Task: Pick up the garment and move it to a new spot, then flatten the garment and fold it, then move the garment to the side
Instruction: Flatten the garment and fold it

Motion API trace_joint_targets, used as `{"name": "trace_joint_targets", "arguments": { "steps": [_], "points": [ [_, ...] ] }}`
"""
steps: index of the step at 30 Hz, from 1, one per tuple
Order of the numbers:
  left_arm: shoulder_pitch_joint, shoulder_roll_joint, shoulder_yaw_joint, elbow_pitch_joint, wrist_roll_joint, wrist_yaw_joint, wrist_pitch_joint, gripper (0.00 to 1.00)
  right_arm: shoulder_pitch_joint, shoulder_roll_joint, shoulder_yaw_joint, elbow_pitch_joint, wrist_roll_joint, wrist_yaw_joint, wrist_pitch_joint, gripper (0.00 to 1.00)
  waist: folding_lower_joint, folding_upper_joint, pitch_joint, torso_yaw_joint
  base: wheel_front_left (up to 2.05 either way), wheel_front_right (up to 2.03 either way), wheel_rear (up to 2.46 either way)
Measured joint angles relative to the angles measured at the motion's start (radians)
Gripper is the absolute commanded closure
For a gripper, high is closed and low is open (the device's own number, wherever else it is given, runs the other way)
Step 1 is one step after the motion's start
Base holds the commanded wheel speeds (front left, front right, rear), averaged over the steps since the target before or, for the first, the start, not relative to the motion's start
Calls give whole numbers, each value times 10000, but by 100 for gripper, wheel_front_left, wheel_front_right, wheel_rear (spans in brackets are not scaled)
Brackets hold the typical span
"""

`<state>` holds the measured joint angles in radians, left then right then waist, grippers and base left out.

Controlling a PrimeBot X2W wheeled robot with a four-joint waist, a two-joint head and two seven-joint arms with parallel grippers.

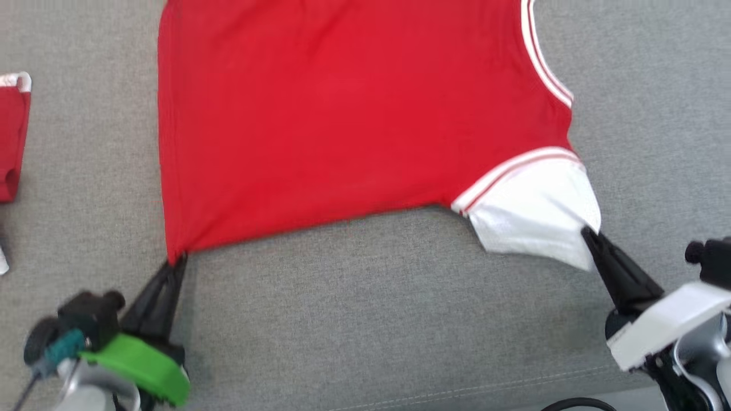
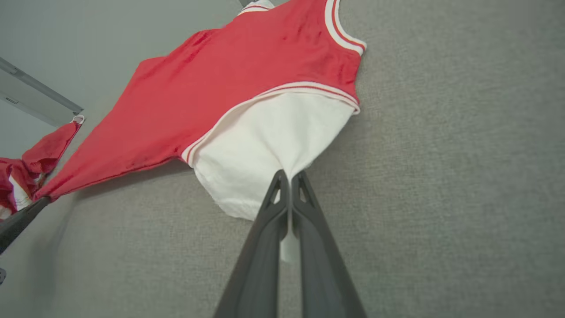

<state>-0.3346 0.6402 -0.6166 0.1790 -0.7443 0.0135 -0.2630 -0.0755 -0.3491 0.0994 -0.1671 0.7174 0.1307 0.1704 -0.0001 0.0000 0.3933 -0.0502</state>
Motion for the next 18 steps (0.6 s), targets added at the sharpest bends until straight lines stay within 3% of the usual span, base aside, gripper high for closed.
{"name": "trace_joint_targets", "arguments": {
  "steps": [4,10,13,18],
  "points": [
    [2334,-25,127,-1014,-52,790,-12,100,1717,-44,-255,-368,119,0,219,100,0,0,-608,-144,0,0,0],
    [4824,-667,481,-3108,-232,1770,-12,100,3889,192,-970,-1400,556,-2,232,100,-1,0,-1016,-362,0,0,0],
    [4930,-533,688,-3812,-297,1956,94,100,3614,240,-1175,-2015,773,-2,357,100,0,0,-900,-402,0,0,0],
    [4108,132,1496,-5028,-755,1979,769,100,1863,56,-1308,-2383,759,-2,989,100,0,0,-596,-430,0,0,0]
  ]
}}
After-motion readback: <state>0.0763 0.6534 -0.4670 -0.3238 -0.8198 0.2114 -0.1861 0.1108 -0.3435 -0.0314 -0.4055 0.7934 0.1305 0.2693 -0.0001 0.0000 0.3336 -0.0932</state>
